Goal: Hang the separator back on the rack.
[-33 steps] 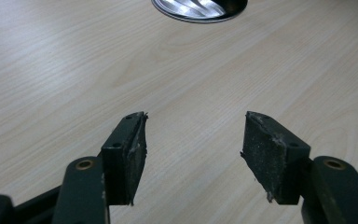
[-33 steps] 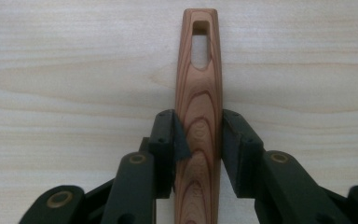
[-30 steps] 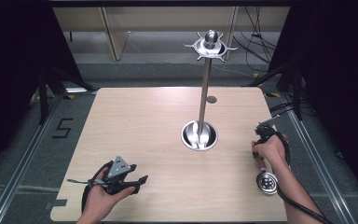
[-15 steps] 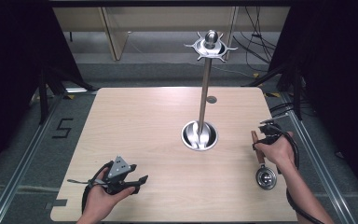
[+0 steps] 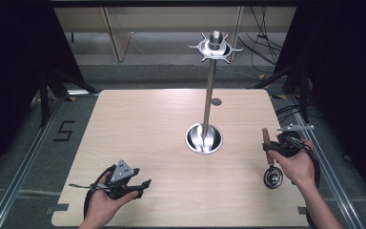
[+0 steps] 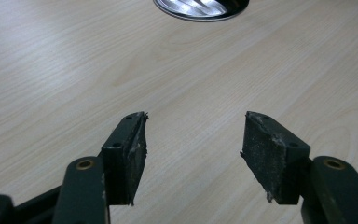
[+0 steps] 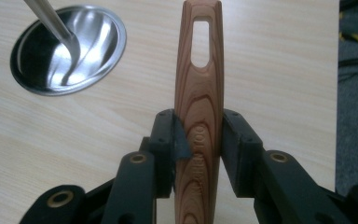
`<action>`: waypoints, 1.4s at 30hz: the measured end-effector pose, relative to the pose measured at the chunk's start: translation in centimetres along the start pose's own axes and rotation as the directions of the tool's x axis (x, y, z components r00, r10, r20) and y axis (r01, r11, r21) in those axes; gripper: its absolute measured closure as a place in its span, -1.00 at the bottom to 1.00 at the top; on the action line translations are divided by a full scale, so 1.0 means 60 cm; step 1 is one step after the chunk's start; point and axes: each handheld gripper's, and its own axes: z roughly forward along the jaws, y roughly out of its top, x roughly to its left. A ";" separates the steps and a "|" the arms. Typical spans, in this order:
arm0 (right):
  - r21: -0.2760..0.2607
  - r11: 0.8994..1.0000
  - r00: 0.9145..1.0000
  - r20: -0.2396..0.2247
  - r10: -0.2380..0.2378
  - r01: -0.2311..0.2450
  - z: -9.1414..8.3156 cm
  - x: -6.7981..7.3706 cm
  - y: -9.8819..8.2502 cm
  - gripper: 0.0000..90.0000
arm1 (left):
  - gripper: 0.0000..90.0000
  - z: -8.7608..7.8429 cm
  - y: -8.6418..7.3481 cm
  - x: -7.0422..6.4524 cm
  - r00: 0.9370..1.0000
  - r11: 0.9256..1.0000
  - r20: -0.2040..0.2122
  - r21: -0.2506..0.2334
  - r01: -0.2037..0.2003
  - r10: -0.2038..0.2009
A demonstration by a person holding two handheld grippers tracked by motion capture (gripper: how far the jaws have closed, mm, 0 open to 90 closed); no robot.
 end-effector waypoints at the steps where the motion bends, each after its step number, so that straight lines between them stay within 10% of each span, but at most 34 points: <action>1: -0.056 0.998 1.000 -0.009 -0.010 0.010 -0.005 0.003 -0.005 0.52 | -0.13 0.000 0.001 0.003 1.000 1.000 -0.004 0.001 -0.029 0.029; 12: -0.244 0.968 0.997 -0.038 -0.068 0.056 -0.036 0.023 -0.010 0.52 | -0.13 -0.002 0.001 0.002 1.000 1.000 0.002 -0.001 -0.017 0.017; 21: -0.384 0.916 0.987 -0.064 -0.147 0.112 -0.060 0.049 0.008 0.52 | -0.13 -0.002 0.000 0.000 1.000 1.000 0.006 0.001 0.010 -0.010; 42: -0.480 0.869 0.978 -0.093 -0.188 0.121 -0.104 0.089 0.054 0.52 | -0.14 -0.003 0.000 0.000 1.000 1.000 0.005 -0.001 0.004 -0.004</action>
